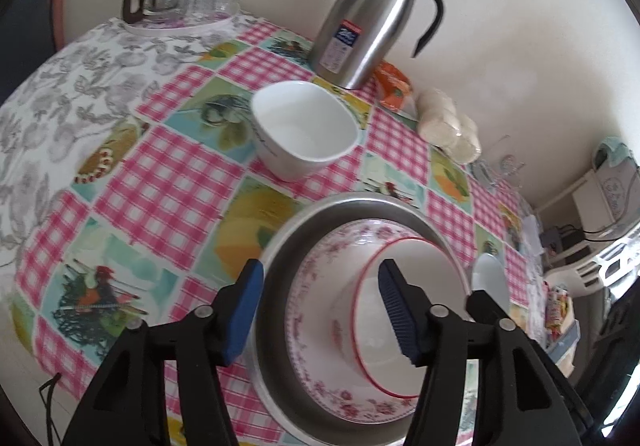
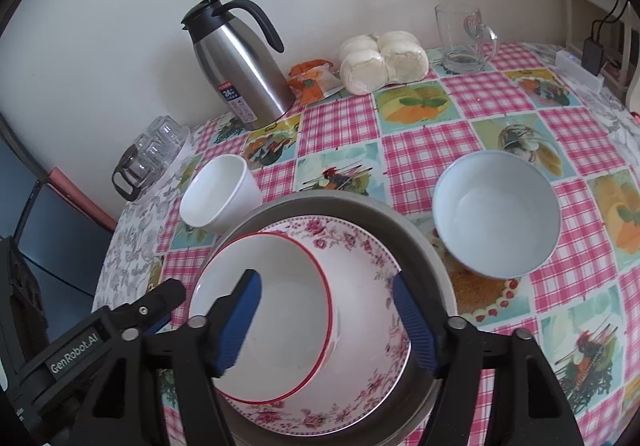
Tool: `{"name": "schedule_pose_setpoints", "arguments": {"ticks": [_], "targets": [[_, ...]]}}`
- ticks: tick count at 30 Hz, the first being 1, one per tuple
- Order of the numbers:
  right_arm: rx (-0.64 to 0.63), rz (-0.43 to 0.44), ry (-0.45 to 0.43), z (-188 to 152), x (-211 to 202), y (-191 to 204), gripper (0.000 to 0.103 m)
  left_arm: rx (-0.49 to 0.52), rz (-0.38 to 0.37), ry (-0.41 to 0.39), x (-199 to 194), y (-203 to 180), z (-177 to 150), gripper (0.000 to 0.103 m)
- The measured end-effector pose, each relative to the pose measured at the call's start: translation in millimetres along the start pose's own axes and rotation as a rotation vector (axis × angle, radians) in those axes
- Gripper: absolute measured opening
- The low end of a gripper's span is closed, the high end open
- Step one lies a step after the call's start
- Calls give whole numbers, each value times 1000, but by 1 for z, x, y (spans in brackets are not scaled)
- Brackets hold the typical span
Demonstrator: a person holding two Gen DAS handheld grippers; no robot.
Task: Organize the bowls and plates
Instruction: 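Open both grippers to release the bowl, then move both grippers toward the white square bowl beside the basin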
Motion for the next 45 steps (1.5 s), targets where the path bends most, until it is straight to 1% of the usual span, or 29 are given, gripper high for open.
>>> {"name": "schedule_pose_setpoints", "arguments": {"ticks": [3, 4, 5, 6, 7, 8, 11, 12, 13, 14, 16, 22, 28, 34, 36, 41, 45], "targets": [[-6, -12, -1, 0, 2, -2, 84, -7, 60, -9, -2, 12, 2, 67], [-7, -16, 0, 0, 3, -2, 85, -10, 78, -12, -3, 16, 3, 69], [-9, -18, 1, -1, 3, -3, 87, -13, 95, -16, -4, 19, 4, 73], [-12, -22, 1, 0, 3, -3, 94, -17, 110, -19, -4, 23, 5, 75], [-15, -28, -2, -1, 3, -3, 101, -22, 119, -21, -5, 25, 5, 80], [-17, -32, -7, 0, 3, -3, 103, -29, 128, -22, -5, 28, 6, 85], [-29, -38, -17, 0, 2, -3, 103, -45, 161, -42, -7, 37, 9, 88], [-31, -38, -20, 1, 1, -3, 103, -44, 174, -53, -9, 39, 10, 90], [-33, -40, -22, 1, 1, -3, 103, -44, 198, -75, -12, 42, 13, 99], [-37, -44, -25, 1, 1, -2, 103, -44, 216, -94, -14, 45, 15, 103], [-47, -51, -34, 1, -1, 0, 103, -53, 236, -126, -19, 51, 20, 103], [-80, -53, -76, 3, -9, 9, 103, -105, 209, -152, -23, 60, 31, 103], [-112, -55, -91, 2, -14, 18, 103, -103, 203, -179, -28, 63, 46, 103], [-125, -50, -93, 2, -17, 25, 103, -111, 183, -247, -35, 70, 70, 103], [-124, -49, -97, 4, -17, 27, 103, -111, 179, -262, -37, 72, 76, 103], [-114, -62, -113, 15, -18, 35, 103, -114, 139, -284, -40, 76, 92, 103], [-111, -42, -114, 24, -20, 49, 103, -101, 146, -318, -45, 80, 106, 103]]}}
Point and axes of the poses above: each gripper's, at about its wrist camera, not at the fingertips, and x roughly the way its jaws point, y to its left, z to its top, the point moved 8 cm from there along x, roughly the way its jaws point, and after that the axes turned 8 degrees about -z, right-handed, at the moved point
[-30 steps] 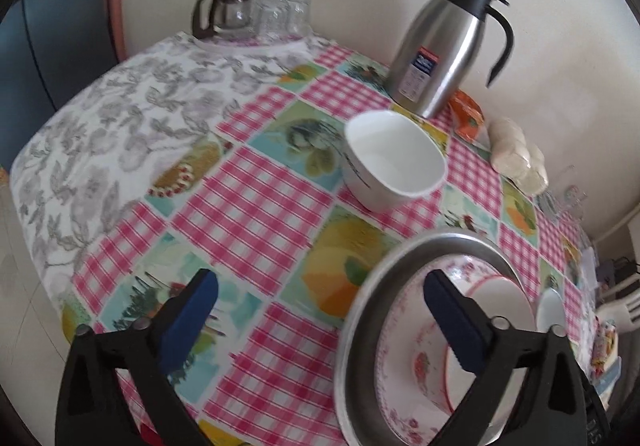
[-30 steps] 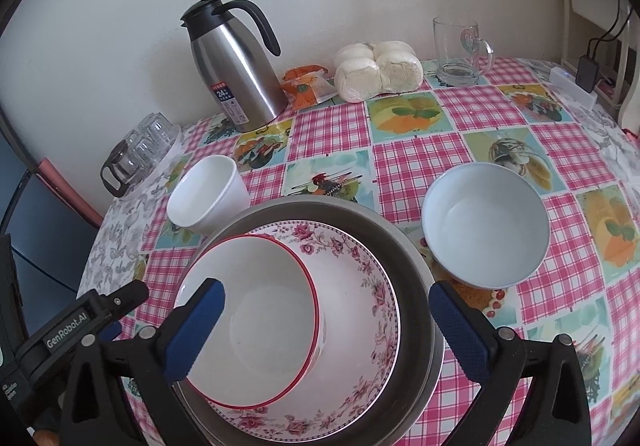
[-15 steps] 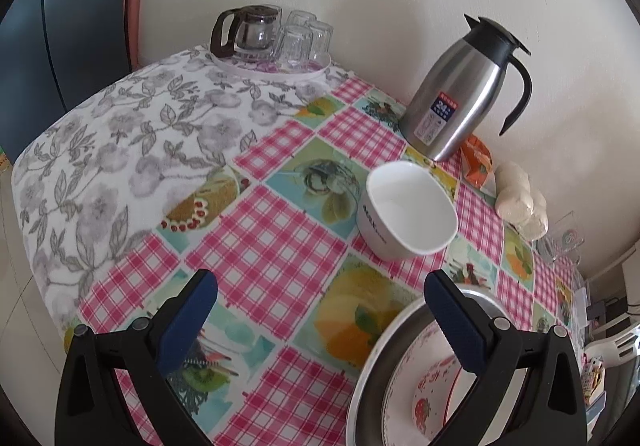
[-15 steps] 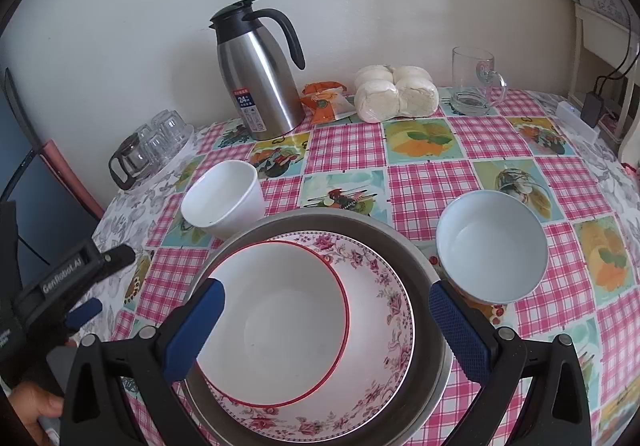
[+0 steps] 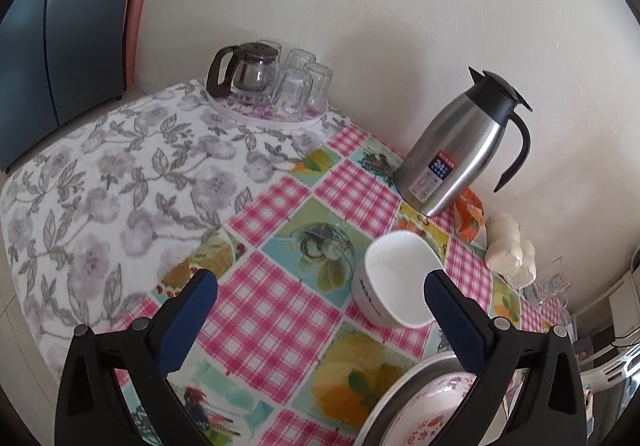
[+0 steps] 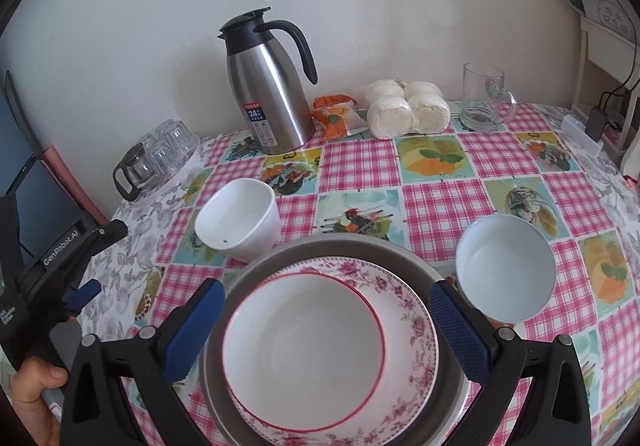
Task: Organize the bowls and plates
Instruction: 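Move both grippers toward the white square bowl beside the basin, then close both grippers on the rim of the white square bowl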
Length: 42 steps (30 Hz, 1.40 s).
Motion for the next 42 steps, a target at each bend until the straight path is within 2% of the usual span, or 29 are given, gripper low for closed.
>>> {"name": "schedule_pose_setpoints", "arguments": {"ticks": [4, 10, 15, 20, 27, 34, 36, 37, 38, 42], "targets": [[-19, 32, 4, 10, -1, 16, 103, 15, 12, -10, 1, 3, 9, 103], [-54, 33, 20, 22, 5, 38, 103, 14, -6, -2, 7, 4, 15, 103], [-46, 49, 48, 32, 15, 49, 103, -55, -49, 91, 26, 7, 12, 103], [-41, 32, 100, 39, 31, 60, 103, -141, -63, 149, 43, 17, 5, 103], [-59, 3, 177, 36, 61, 76, 103, -150, -101, 176, 60, 17, 5, 103], [-72, -55, 205, 37, 86, 78, 103, -144, -130, 206, 81, 12, 2, 102], [-71, -67, 211, 38, 92, 79, 103, -140, -136, 217, 86, 10, 0, 101], [-67, -71, 216, 39, 95, 78, 102, -136, -140, 224, 89, 8, -2, 97], [-64, -73, 222, 39, 98, 78, 102, -129, -144, 233, 93, 6, -3, 94], [-59, -82, 239, 39, 111, 79, 93, -124, -159, 251, 102, 3, -8, 92]]}}
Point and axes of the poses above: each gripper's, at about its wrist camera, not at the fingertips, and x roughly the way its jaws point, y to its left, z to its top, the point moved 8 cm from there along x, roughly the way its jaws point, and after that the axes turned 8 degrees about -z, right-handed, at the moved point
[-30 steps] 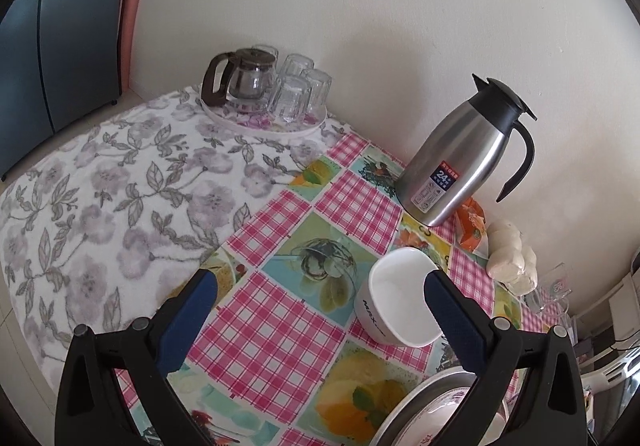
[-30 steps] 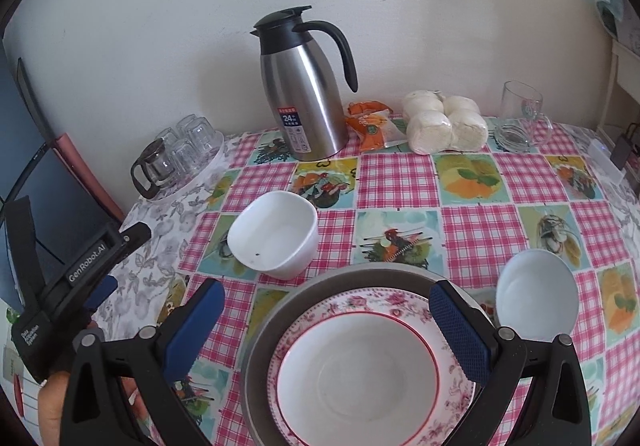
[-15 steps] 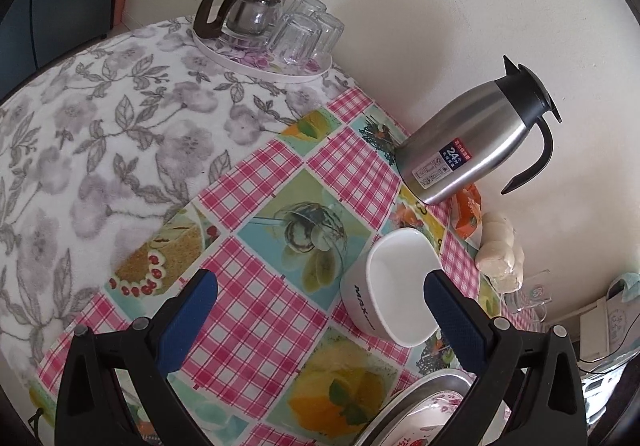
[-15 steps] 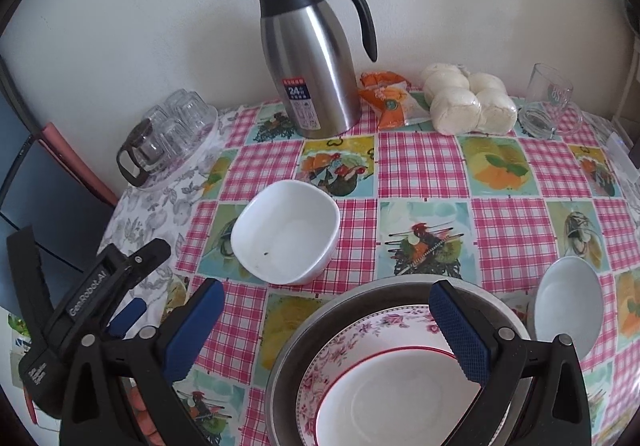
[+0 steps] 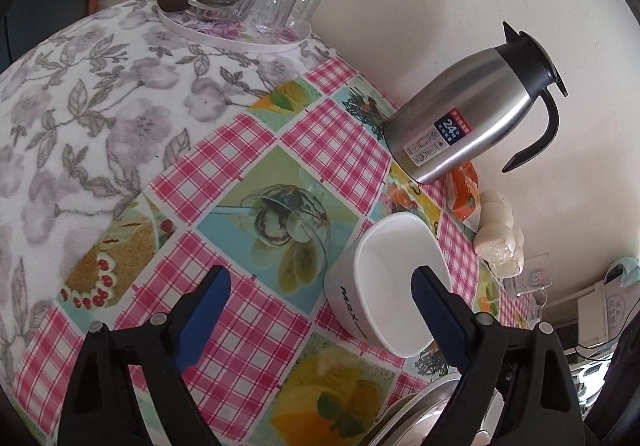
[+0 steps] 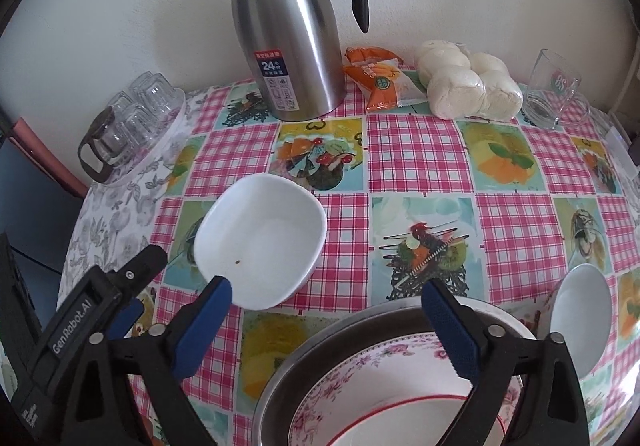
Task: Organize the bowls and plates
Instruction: 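Close both grippers on the rim of the white square bowl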
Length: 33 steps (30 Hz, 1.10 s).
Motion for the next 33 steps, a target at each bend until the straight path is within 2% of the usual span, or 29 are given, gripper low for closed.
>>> {"name": "schedule_pose_setpoints", "arguments": {"ticks": [2, 6, 8, 10, 14, 16, 21, 23, 26, 33], "targets": [[4, -3, 9, 1, 5, 1, 93, 0, -9, 7, 4, 0, 0, 88], [-12, -6, 23, 3, 15, 6, 83, 4, -25, 23, 13, 0, -2, 83], [-4, -8, 33, 5, 19, 7, 81, 6, -32, 32, 17, -1, -2, 75], [-1, -6, 44, 6, 24, 8, 72, 9, -38, 39, 20, -1, -3, 70], [3, -5, 68, 4, 35, 12, 62, 17, -52, 34, 23, -2, 0, 64], [14, -3, 85, 3, 40, 14, 51, 25, -61, 35, 25, -3, 0, 61], [19, -15, 121, 0, 51, 17, 37, 49, -60, 50, 34, -4, -2, 48], [13, -14, 127, -1, 55, 20, 36, 59, -64, 59, 38, -5, -4, 39], [1, -20, 138, -3, 59, 23, 32, 61, -65, 60, 42, -5, -5, 31], [-25, -15, 148, -5, 64, 32, 22, 81, -67, 63, 49, -8, -9, 28]]}}
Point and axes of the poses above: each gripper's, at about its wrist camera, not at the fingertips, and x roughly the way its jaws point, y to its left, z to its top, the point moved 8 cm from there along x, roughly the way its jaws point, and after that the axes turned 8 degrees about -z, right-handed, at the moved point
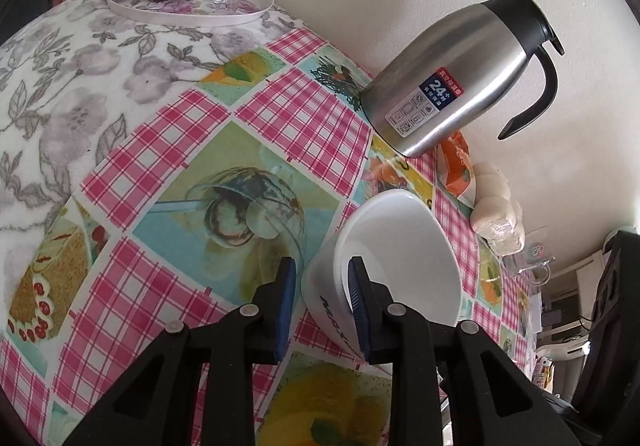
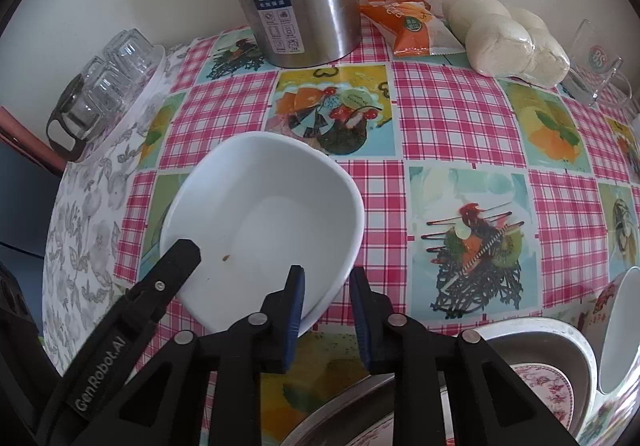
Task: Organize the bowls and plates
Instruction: 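Close both grippers on the rim of the white square bowl, then lift the white square bowl with both grippers and carry it over the basin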
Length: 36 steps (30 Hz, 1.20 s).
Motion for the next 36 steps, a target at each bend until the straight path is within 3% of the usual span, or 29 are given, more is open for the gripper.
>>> {"name": "schedule_pose_setpoints", "arguments": {"ticks": [6, 12, 19, 28, 36], "targets": [[-21, -8, 4, 2, 1, 0, 21, -3, 0, 5, 4, 2, -1, 28], [-93, 0, 4, -2, 1, 11, 17, -50, 50, -5, 2, 22, 0, 27], [-153, 35, 17, -12, -2, 29, 11, -113, 69, 29, -1, 44, -4, 17], [-129, 61, 15, -20, -9, 24, 11, -118, 41, 52, -12, 37, -11, 16], [-103, 75, -54, -21, -47, 11, 11, -48, 21, 3, -41, 1, -9, 16]]}}
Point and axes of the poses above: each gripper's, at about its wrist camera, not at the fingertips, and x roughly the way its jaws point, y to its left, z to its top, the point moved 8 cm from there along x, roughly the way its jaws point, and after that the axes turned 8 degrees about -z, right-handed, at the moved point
